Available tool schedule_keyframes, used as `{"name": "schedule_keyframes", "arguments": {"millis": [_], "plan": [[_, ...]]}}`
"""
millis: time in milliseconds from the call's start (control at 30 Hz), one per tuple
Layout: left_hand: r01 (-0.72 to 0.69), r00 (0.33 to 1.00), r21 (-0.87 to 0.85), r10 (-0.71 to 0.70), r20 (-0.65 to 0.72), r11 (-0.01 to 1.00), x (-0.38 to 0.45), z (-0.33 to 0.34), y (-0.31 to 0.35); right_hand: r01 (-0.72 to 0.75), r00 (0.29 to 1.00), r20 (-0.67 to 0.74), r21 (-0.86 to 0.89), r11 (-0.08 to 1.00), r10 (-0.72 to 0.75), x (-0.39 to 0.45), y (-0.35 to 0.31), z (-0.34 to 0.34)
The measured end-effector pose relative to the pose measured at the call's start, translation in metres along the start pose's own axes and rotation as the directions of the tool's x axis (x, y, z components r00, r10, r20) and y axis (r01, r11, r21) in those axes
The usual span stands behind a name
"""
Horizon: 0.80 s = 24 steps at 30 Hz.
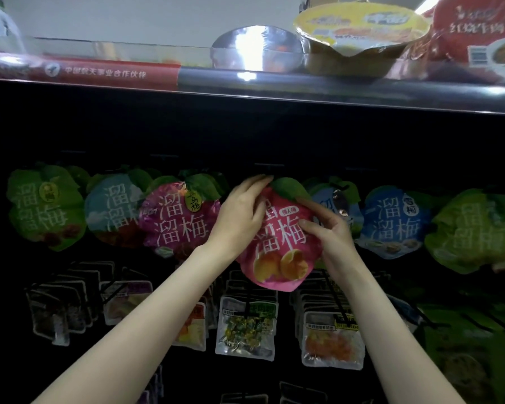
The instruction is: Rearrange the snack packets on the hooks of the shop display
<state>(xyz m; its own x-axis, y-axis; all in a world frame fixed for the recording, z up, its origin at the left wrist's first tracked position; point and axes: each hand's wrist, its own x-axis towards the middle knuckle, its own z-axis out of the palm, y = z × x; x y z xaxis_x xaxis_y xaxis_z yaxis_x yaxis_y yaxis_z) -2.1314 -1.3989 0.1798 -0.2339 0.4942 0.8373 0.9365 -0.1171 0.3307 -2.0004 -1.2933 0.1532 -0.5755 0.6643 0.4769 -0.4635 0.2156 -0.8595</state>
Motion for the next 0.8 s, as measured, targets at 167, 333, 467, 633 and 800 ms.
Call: {"name": "schedule_keyframes", "arguments": {"millis": [167, 333, 467, 633, 800], "plan": [[-0.007, 0.999, 0.057, 0.01, -0.054, 0.998, 0.001, 0.004, 0.002, 0.055, 0.993, -0.099, -0.153, 0.987, -0.07, 0.001, 0.01, 0.011], [0.061, 0.997, -0.009, -0.06, 0.052, 0.998, -0.019, 0.024, -0.014, 0.319, 0.944, 0.177, -0.713, 0.625, -0.279, -0.007, 0.036, 0.03], [0.087, 0.984, 0.211, -0.117, 0.135, 0.974, -0.027, 0.027, -0.032, 0.31, 0.935, 0.116, -0.726, 0.614, -0.335, -0.015, 0.049, 0.015], [0.112, 0.972, 0.16, -0.142, 0.188, 0.981, -0.025, 0.029, -0.025, 0.144, 0.988, 0.03, -0.498, 0.855, -0.149, -0.002, 0.032, 0.011], [0.247, 0.953, 0.032, -0.248, 0.172, 0.969, -0.008, 0.027, -0.017, 0.183, 0.977, 0.206, -0.645, 0.742, -0.061, -0.013, 0.029, 0.014]]}}
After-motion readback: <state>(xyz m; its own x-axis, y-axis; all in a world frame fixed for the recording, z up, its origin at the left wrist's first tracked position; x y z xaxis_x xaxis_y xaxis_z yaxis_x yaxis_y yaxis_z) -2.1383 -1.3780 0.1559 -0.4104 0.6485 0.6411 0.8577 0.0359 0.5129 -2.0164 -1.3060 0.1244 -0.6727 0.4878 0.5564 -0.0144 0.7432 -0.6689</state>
